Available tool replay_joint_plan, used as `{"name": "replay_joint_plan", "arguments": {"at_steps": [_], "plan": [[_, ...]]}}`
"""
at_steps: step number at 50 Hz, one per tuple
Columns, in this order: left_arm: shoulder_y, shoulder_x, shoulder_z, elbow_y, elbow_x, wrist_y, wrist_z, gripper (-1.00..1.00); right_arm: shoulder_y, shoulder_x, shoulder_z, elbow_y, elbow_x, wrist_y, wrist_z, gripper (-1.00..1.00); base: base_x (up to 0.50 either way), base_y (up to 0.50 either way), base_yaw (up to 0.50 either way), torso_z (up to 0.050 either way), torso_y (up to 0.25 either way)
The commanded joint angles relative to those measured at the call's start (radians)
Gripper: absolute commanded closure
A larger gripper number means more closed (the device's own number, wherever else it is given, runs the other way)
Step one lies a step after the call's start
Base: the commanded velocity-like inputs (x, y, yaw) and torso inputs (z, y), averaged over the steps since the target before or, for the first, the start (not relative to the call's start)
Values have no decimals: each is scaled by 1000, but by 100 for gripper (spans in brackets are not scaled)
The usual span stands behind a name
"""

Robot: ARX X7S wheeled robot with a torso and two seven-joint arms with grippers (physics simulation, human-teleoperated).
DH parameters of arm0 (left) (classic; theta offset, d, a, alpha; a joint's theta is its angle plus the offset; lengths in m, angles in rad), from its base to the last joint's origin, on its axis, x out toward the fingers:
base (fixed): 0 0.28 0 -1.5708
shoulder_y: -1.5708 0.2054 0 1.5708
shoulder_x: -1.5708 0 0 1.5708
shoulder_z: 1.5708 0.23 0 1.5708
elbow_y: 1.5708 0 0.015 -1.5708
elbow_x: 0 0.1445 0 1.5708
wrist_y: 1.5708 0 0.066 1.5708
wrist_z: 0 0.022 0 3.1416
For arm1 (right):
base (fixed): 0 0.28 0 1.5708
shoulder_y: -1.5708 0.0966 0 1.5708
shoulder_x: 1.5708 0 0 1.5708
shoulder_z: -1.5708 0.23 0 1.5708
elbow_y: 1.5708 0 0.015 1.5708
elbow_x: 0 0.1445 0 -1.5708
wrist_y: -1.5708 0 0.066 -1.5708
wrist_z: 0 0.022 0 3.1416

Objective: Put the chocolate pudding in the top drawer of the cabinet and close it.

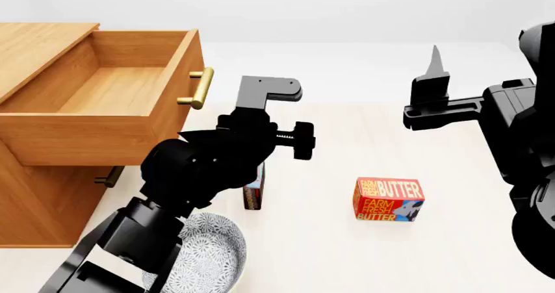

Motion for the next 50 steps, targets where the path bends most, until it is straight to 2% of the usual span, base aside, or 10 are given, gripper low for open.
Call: {"name": "replay_joint_plan", "arguments": {"at_steps": [1,27,50], "plan": [[-16,-4,10,-88,18,37,8,-100,-11,5,-2,-3,-13,-10,-7,-100,0,0,0,0,0],[-34,-7,-28,-234,-7,92,4,-100,-15,1,-18,-3,-31,-21,-15,-100,0,0,0,0,-3],[-34,-9,-12,-244,-21,101,11,-100,-16,2,-26,0,-40,-28,-19,-100,0,0,0,0,-231]]}}
